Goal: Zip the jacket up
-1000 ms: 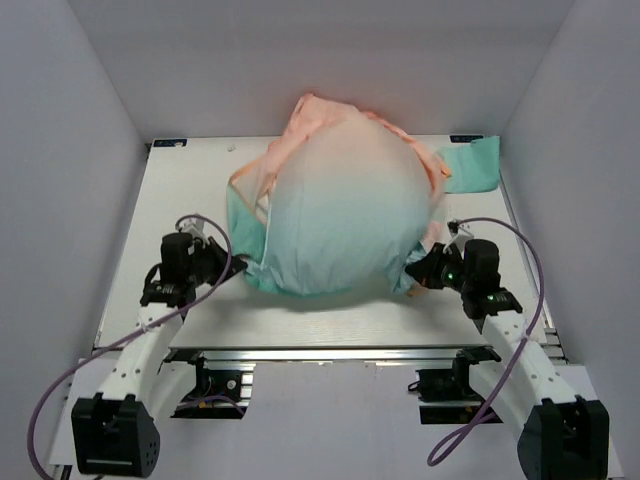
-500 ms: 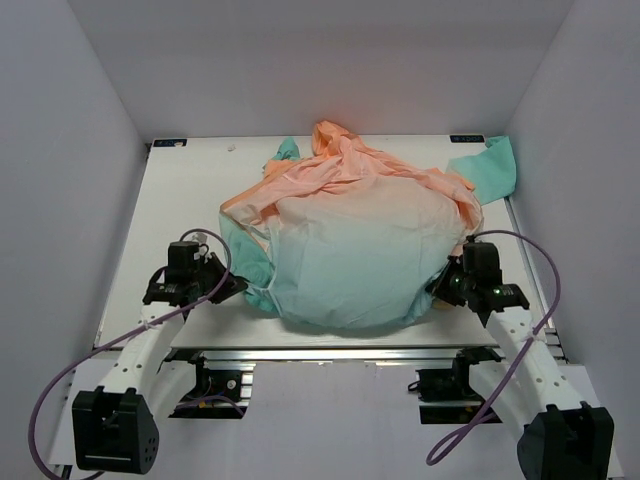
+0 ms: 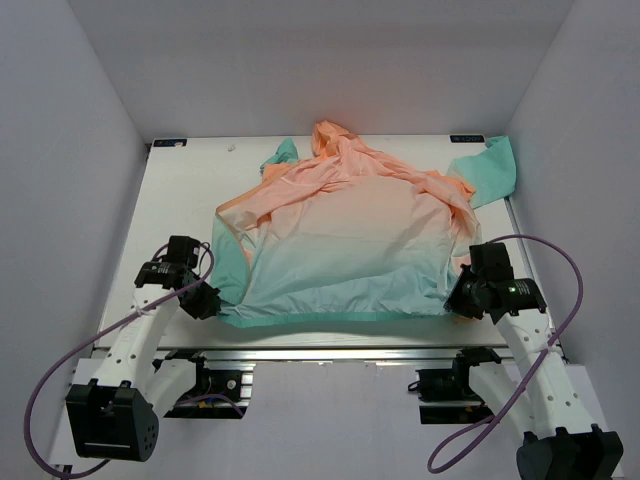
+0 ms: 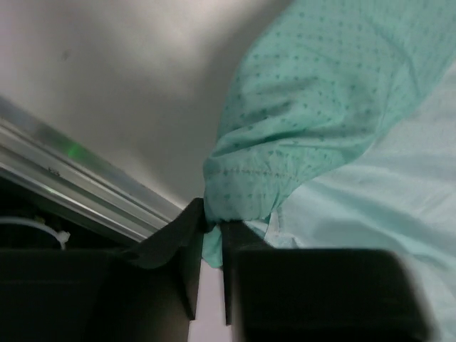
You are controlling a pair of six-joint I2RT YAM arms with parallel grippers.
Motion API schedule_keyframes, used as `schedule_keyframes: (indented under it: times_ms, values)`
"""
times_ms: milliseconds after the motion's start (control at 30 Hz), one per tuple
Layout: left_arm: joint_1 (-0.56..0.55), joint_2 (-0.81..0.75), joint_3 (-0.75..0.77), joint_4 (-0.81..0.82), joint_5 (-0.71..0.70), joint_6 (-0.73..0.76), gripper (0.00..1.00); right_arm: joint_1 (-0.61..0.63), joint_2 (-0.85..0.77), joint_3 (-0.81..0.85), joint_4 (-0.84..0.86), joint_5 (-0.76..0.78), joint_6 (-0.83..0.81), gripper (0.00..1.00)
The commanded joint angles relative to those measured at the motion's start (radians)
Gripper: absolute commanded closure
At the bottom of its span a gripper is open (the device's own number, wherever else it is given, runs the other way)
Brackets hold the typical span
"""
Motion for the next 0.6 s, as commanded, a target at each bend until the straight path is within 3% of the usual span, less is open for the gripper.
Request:
schedule_keyframes:
  times_ms: [0, 33, 67, 100, 233, 333, 400, 467, 500, 567]
  values:
    - [-0.001, -0.025, -0.002, -0.071, -0.057, -0.057, 0.70, 0.001, 0.001, 0.025, -0.097, -0.024, -0.009, 0.88]
    - [-0.001, -0.027, 0.006, -0.060, -0.052, -0.055, 0.55, 0.001, -0.001, 0.031, -0.101, -0.029, -0.012, 0.89]
    - [-0.001, -0.028, 0.013, -0.057, -0.047, -0.057, 0.47, 0.001, -0.004, 0.038, -0.105, -0.033, -0.019, 0.92]
    - [-0.002, -0.027, 0.032, -0.052, -0.043, -0.052, 0.40, 0.001, -0.005, 0.047, -0.109, -0.027, -0.034, 1.00]
    - [-0.001, -0.006, 0.118, -0.058, -0.088, -0.036, 0.20, 0.001, 0.019, 0.190, -0.121, 0.008, -0.092, 1.00]
    - [-0.002, 0.014, 0.194, -0.045, -0.110, -0.010, 0.09, 0.002, 0.062, 0.267, -0.085, -0.064, -0.178, 1.00]
    - [-0.001, 0.030, 0.227, -0.001, -0.109, 0.007, 0.03, 0.001, 0.092, 0.297, -0.033, -0.196, -0.238, 1.00]
    - [-0.002, 0.045, 0.262, 0.036, -0.074, 0.035, 0.02, 0.022, 0.114, 0.297, 0.052, -0.297, -0.285, 1.00]
    - [-0.001, 0.069, 0.277, 0.047, -0.063, 0.041, 0.02, 0.047, 0.137, 0.279, 0.091, -0.398, -0.290, 1.00]
    - [-0.001, 0.094, 0.316, 0.098, -0.006, 0.072, 0.02, 0.210, 0.175, 0.266, 0.165, -0.396, -0.284, 1.00]
